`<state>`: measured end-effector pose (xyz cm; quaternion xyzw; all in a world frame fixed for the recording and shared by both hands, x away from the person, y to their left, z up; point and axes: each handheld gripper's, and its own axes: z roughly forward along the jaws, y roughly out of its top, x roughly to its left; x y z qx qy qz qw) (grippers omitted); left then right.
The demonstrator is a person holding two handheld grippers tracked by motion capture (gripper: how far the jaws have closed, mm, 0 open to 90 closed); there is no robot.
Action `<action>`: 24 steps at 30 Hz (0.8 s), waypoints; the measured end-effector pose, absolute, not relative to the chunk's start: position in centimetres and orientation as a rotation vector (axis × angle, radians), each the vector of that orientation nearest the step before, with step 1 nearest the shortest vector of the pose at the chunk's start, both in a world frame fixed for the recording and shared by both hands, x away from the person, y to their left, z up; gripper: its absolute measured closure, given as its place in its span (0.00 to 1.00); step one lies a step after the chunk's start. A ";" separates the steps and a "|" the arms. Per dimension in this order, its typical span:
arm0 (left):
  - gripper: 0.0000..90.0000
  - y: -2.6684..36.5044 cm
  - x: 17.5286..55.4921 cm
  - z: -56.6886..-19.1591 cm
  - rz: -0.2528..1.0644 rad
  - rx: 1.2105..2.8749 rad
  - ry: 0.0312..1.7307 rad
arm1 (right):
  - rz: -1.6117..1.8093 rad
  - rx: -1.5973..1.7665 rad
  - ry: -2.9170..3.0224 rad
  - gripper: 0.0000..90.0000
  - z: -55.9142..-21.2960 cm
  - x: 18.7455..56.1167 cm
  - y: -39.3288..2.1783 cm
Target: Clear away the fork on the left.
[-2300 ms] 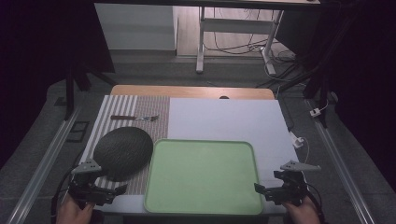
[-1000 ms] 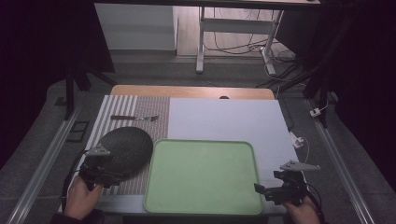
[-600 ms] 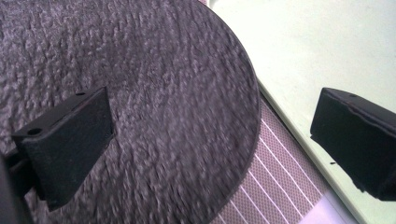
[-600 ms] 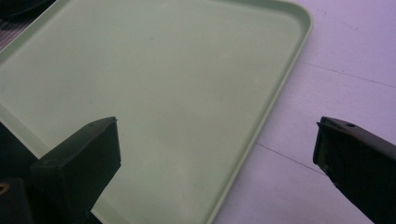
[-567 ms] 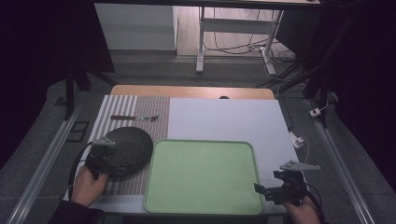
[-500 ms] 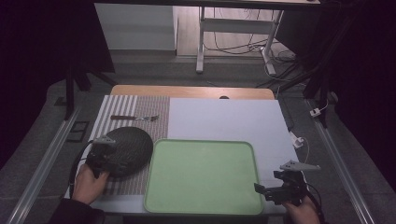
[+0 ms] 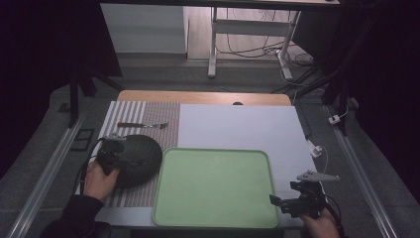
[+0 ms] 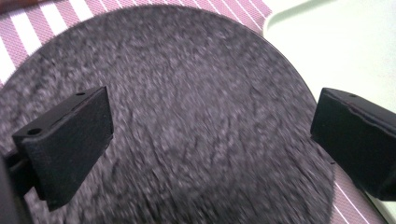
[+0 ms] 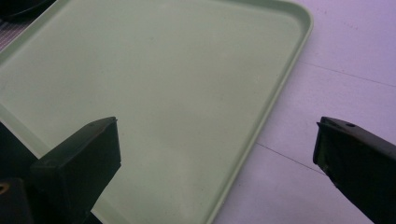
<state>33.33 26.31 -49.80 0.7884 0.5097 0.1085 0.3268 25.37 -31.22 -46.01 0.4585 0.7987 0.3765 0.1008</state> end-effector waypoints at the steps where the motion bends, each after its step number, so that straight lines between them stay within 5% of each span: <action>1: 0.00 26.3 33.3 -49.8 0.284 2.065 1.335 | 1.113 1.354 2.360 0.01 -46.0 25.4 -31.2; 24: 0.00 27.9 39.2 -50.4 0.337 2.030 1.399 | 1.117 1.368 2.361 0.01 -46.0 25.4 -31.3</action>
